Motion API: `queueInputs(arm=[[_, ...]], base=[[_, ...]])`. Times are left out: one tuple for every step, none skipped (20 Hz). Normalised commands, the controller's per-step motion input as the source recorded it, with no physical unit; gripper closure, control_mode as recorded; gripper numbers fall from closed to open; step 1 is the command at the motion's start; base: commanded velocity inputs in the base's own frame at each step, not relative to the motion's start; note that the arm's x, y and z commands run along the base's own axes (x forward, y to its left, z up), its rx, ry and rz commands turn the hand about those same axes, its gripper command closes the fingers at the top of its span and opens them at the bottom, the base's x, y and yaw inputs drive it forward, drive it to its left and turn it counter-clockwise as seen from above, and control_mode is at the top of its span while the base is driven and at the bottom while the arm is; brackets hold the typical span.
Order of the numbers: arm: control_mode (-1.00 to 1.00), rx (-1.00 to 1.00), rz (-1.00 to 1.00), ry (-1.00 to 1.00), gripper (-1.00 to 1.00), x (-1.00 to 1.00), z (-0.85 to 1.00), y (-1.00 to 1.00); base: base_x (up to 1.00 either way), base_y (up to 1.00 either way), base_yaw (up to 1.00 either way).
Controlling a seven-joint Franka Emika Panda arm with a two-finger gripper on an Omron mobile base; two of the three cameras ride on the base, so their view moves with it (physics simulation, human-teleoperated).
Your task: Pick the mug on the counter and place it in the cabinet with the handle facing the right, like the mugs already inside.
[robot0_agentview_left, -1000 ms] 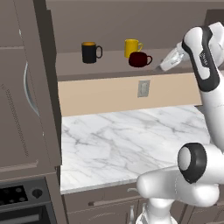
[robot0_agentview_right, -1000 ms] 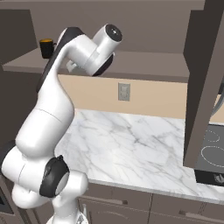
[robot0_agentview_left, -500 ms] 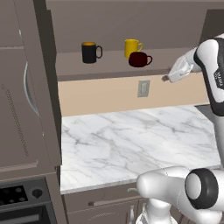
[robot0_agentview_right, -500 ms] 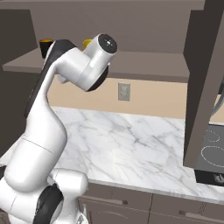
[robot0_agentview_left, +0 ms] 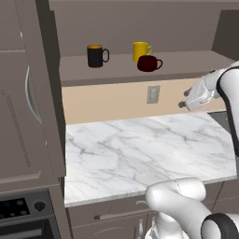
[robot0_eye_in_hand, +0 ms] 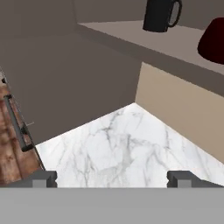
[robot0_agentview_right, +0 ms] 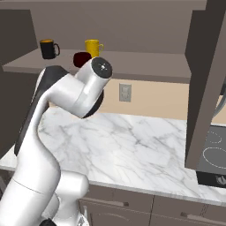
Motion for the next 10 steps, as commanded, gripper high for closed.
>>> queueInputs(arm=[[-1.00,-0.01,0.00,0.00,-1.00,-0.44,-0.54,0.06],[-1.00,-0.02,0.00,0.01,-1.00,-0.39,-0.52,0.06],[-1.00,-0.01,0.00,0.01,-1.00,-0.36,-0.55,0.06],[-1.00,-0.01,0.00,0.02,-1.00,-0.34,-0.56,0.04],[-1.00,-0.01,0.00,0.04,-1.00,-0.26,-0.59,0.04],[-1.00,0.00,0.00,0.07,-1.00,-0.18,-0.69,0.06],[-1.00,0.00,0.00,0.07,-1.00,-0.16,-0.68,0.06],[-1.00,0.00,0.00,0.05,-1.00,-0.23,-0.64,0.06],[-1.00,0.00,0.00,0.06,-1.00,-0.21,-0.63,0.06],[-1.00,0.00,0.00,0.07,-1.00,-0.16,-0.63,0.04]], base=[[0.00,0.00,0.00],[0.00,0.00,0.00],[0.00,0.00,0.00],[0.00,0.00,0.00],[0.00,0.00,0.00],[0.00,0.00,0.00],[0.00,0.00,0.00],[0.00,0.00,0.00],[0.00,0.00,0.00],[0.00,0.00,0.00]])
